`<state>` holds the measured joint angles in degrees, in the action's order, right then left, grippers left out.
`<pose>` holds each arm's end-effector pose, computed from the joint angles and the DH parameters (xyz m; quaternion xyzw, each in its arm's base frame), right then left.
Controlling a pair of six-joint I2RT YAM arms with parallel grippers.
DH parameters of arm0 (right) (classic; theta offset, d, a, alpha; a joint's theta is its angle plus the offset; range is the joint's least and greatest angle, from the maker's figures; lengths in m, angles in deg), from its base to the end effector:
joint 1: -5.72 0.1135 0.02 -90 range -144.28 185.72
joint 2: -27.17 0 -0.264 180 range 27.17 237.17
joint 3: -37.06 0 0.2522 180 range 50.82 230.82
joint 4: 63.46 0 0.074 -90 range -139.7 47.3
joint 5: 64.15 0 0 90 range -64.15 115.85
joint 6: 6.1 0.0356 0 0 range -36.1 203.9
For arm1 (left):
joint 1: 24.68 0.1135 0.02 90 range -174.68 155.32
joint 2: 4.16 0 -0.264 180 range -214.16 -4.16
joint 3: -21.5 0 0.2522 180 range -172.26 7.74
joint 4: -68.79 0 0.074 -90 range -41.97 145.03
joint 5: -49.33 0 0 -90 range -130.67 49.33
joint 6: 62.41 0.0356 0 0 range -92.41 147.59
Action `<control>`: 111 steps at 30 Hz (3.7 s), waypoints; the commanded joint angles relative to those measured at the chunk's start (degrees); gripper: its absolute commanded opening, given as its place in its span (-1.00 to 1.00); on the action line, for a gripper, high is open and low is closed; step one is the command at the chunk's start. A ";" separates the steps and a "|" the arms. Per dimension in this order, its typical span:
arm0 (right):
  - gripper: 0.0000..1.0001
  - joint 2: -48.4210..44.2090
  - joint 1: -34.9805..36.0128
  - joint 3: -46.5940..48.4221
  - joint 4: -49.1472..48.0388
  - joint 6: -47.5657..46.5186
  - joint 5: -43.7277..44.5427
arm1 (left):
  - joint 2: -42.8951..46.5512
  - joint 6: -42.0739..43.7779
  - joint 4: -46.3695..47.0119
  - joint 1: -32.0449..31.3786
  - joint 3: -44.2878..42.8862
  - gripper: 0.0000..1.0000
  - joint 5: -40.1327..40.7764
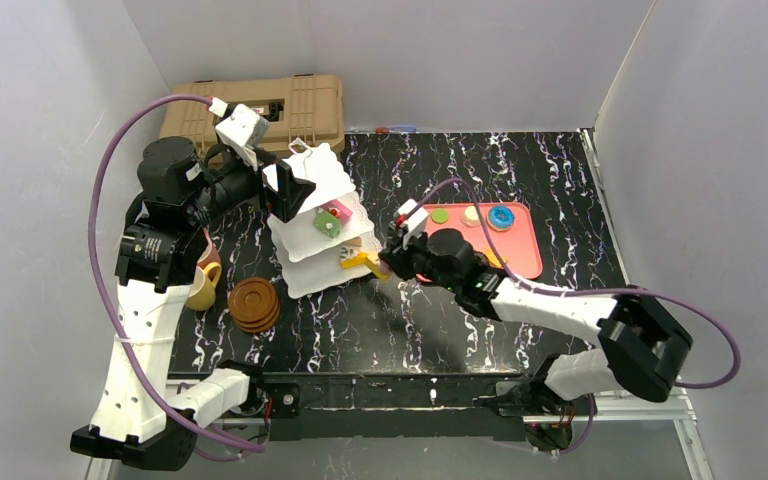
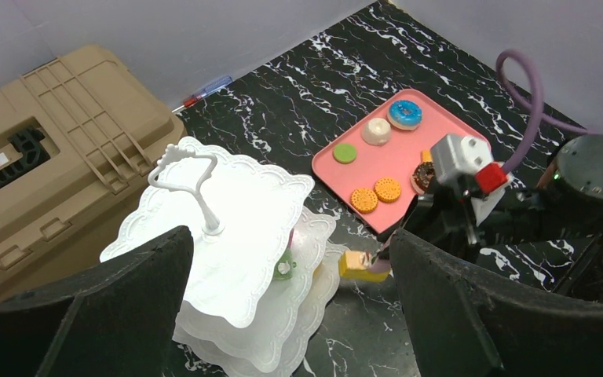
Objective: Serve the afternoon tea
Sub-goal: Place the desert on the desert table, then pick up the desert from the tray.
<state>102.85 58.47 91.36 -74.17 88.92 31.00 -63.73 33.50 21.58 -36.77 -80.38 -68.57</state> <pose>0.1824 0.2346 0.2571 -0.2849 0.7149 0.2777 0.5750 0.1704 -0.0535 0.5019 0.2729 0.6807 -0.2127 0.6458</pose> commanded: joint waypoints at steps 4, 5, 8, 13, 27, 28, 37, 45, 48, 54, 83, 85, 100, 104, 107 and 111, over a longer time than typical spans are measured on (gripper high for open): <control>-0.82 7.88 6.40 5.35 -10.70 0.94 5.37 | 0.77 -0.22 0.22 0.41 -1.78 0.86 -0.31; -0.82 9.10 7.19 5.87 -12.26 0.82 6.12 | 0.72 -0.32 0.31 0.41 -1.72 0.86 -0.38; -0.81 13.16 9.21 7.69 -16.84 0.12 8.60 | 0.75 -0.50 0.45 0.43 -1.77 0.86 -0.39; -0.81 19.20 10.54 10.57 -21.73 0.26 10.74 | 1.01 -0.13 0.16 0.49 -1.86 0.86 -0.12; -0.70 28.93 12.81 12.33 -33.33 0.60 17.47 | 1.26 0.31 -0.07 0.50 -1.53 0.86 0.21; -0.69 29.47 13.08 12.44 -33.62 0.73 17.87 | 1.26 0.37 -0.12 0.52 -1.53 0.86 0.23; -0.27 32.42 14.40 12.60 -34.51 0.55 21.97 | 1.20 0.15 -0.17 0.58 -1.69 0.86 0.14; 0.02 31.03 14.40 12.69 -33.47 0.56 21.51 | 0.87 0.16 -0.21 0.67 -1.97 0.86 0.06; 0.07 29.99 14.40 12.20 -33.36 0.77 21.04 | 0.86 0.20 -0.13 0.67 -1.98 0.86 -0.03; -0.04 26.21 14.33 9.88 -32.82 1.22 20.66 | 0.79 0.15 -0.12 0.67 -2.21 0.86 -0.07; -0.22 -2.09 -25.86 0.38 -1.28 6.40 18.11 | 0.33 -0.80 0.22 0.76 -2.16 0.86 -1.15; -0.21 0.03 -28.64 1.21 -1.62 6.09 17.38 | 0.33 -0.96 0.38 0.76 -2.02 0.86 -1.23; -0.15 14.51 -34.64 7.98 -10.87 5.85 11.75 | 0.33 -0.68 0.23 0.76 -1.97 0.86 -0.75; -0.01 16.20 -34.73 9.90 -10.89 5.10 11.39 | 0.32 -0.60 0.47 0.76 -1.90 0.86 -0.65; 0.05 16.96 -34.73 10.34 -10.86 5.02 11.58 | 0.29 -0.58 0.49 0.76 -1.82 0.86 -0.68; 0.08 17.51 -34.73 10.06 -10.83 5.09 11.65 | 0.41 -0.51 0.49 0.76 -1.78 0.86 -0.61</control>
<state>119.70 24.04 99.45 -81.56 94.45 42.59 -63.71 32.91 21.58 -36.40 -81.25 -68.57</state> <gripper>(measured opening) 0.536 0.933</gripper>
